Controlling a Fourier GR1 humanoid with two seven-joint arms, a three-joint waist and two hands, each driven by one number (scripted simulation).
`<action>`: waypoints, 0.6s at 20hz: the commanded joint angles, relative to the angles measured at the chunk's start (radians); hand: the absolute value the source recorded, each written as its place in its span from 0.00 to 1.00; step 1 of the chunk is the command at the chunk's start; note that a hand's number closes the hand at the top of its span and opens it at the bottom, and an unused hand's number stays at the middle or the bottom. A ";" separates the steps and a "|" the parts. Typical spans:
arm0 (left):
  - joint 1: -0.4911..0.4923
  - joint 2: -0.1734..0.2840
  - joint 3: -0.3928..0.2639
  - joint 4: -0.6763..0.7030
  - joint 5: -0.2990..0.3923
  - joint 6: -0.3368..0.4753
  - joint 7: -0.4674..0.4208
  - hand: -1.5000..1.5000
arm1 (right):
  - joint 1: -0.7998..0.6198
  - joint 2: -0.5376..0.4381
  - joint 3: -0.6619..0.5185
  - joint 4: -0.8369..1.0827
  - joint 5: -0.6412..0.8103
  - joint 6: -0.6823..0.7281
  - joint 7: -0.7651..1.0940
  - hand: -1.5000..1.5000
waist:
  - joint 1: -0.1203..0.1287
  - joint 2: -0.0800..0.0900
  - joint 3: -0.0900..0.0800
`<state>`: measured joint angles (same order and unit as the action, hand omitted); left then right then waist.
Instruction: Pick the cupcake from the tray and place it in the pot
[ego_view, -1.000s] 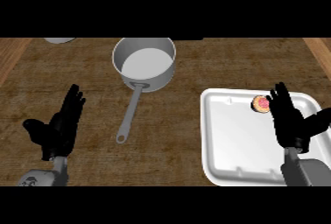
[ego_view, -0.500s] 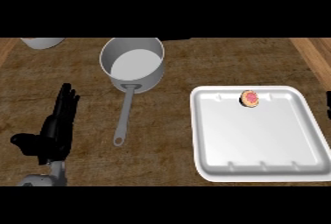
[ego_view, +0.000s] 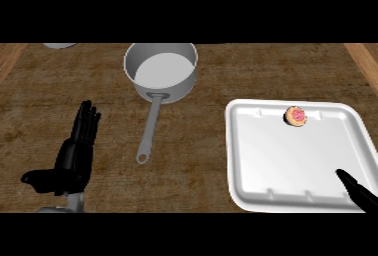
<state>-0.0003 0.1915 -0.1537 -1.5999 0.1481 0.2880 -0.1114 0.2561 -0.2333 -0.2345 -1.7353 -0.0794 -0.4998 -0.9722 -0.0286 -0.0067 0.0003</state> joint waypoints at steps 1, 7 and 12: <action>-0.031 0.001 0.003 0.014 -0.002 -0.014 0.015 0.50 | 0.154 0.028 0.063 -0.101 0.158 -0.091 0.056 0.00 | 0.014 0.006 -0.002; -0.044 -0.014 -0.001 0.031 0.000 -0.023 -0.010 0.50 | 0.252 -0.073 0.131 -0.046 0.437 -0.105 0.381 0.00 | 0.031 0.018 -0.006; -0.037 -0.024 -0.021 0.033 -0.015 -0.026 -0.014 0.50 | 0.263 -0.115 0.202 -0.147 0.678 -0.039 0.738 0.00 | 0.039 0.015 -0.006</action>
<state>-0.0242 0.1725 -0.1784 -1.5863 0.1316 0.2678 -0.1208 0.4778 -0.3242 -0.0888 -1.8228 0.4348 -0.5728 -0.4465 0.0119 0.0091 -0.0053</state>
